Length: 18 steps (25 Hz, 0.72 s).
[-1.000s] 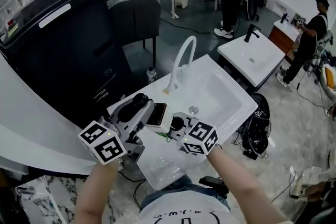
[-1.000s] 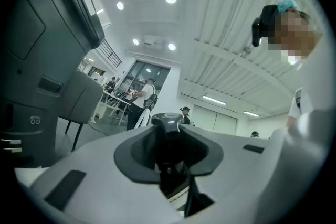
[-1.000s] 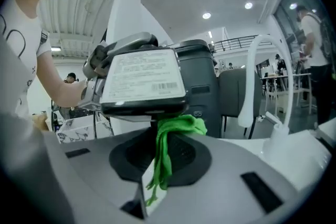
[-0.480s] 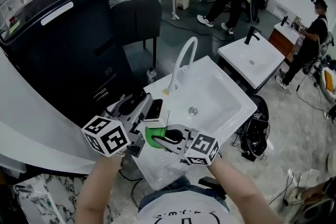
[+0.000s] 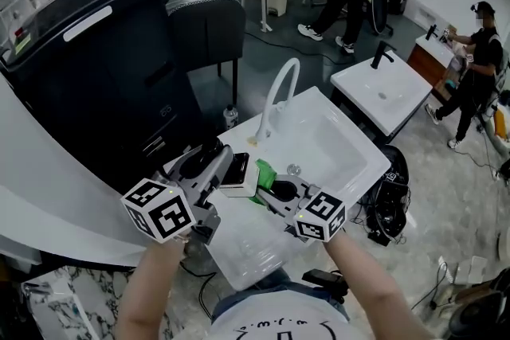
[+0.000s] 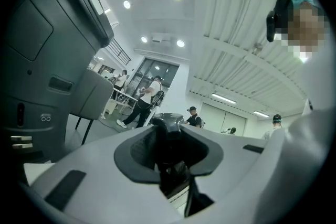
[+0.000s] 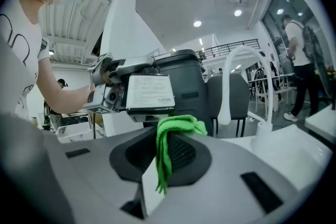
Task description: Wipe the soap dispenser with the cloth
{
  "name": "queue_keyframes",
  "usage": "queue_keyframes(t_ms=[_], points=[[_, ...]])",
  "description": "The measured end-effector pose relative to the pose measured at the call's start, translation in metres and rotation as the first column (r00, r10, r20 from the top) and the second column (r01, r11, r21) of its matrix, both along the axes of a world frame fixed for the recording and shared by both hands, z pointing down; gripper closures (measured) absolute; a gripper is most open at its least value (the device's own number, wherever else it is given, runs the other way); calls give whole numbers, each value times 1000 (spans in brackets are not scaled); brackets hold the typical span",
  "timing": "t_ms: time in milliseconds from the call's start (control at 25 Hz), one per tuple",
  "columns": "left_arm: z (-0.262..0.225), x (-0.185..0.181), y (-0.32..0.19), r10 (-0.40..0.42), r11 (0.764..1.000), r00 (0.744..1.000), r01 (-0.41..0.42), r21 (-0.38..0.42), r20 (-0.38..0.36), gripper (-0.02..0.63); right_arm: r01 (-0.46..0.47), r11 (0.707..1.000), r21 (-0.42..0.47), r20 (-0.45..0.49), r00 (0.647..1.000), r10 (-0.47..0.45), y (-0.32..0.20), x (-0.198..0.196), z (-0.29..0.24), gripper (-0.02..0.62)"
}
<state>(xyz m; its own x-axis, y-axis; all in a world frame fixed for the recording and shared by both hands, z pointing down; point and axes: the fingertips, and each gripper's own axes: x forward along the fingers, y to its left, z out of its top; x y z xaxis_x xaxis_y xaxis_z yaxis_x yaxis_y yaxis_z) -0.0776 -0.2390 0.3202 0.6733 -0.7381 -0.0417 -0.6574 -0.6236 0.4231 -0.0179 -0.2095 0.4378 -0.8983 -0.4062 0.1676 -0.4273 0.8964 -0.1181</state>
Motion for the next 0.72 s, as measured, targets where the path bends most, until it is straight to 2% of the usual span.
queue_keyframes(t_ms=[280,560,640,720], points=[[2,0,-2,-3,1000,999,3,-8,-35,502,43,998,39,0,999,-43,12,-1,-11,546],[4,-7,-8,-40,999,998,39,-23,-40,500,227,969,92,2,974,-228,61,-15,-23,546],[6,-6,-7,-45,999,999,45,-15,-9,500,256,962,92,-7,967,-256,68,-13,-23,546],[11,-3,-6,-58,998,997,58,8,59,502,257,963,83,-32,966,-255,71,-7,-21,546]])
